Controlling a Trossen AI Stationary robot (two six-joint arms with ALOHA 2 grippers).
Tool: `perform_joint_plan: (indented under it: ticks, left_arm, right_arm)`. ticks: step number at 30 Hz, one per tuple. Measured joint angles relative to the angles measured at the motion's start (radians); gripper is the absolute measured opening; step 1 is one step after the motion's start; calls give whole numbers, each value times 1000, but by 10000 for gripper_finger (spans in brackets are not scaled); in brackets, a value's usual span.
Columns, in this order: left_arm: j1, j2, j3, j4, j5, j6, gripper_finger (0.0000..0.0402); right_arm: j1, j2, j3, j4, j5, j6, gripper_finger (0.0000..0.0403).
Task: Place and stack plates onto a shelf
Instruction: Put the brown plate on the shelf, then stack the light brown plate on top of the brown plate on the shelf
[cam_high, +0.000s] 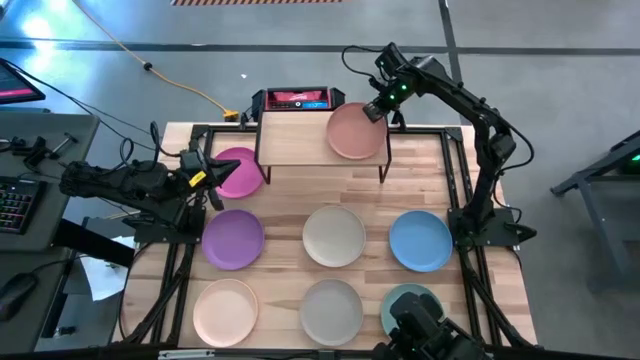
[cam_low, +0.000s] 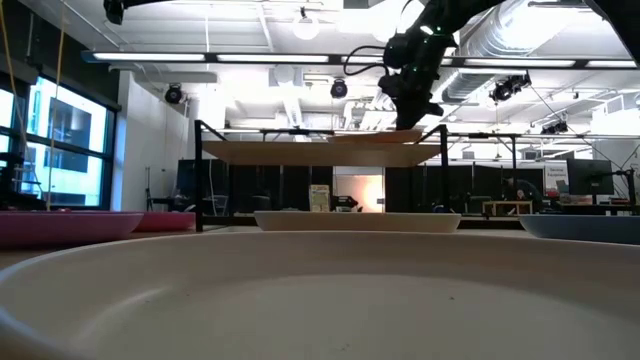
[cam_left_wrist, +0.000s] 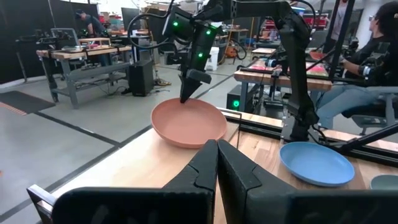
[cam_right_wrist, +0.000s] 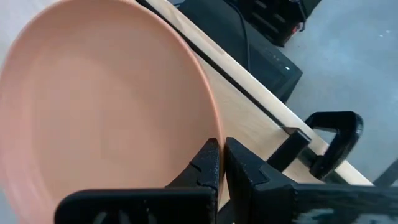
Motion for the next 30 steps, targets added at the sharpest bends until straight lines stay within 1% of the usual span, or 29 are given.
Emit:
perform_joint_plan:
  ticks: [11, 15, 19, 22, 30]
  left_arm:
    - [0, 0, 0, 0, -2, 0, 3]
    - [0, 0, 0, 0, -2, 0, 3]
    - [0, 0, 0, 0, -2, 0, 3]
    - [0, 0, 0, 0, -2, 0, 3]
    - [0, 0, 0, 0, -1, 0, 3]
  right_arm:
    - [1, 0, 0, 8, 20, -13, 1]
    - [3, 0, 0, 12, 25, -21, 18]
    - [7, 0, 0, 21, 72, -12, 45]
    - [7, 0, 0, 23, 72, -13, 58]
    - [7, 0, 13, 13, 70, -17, 62]
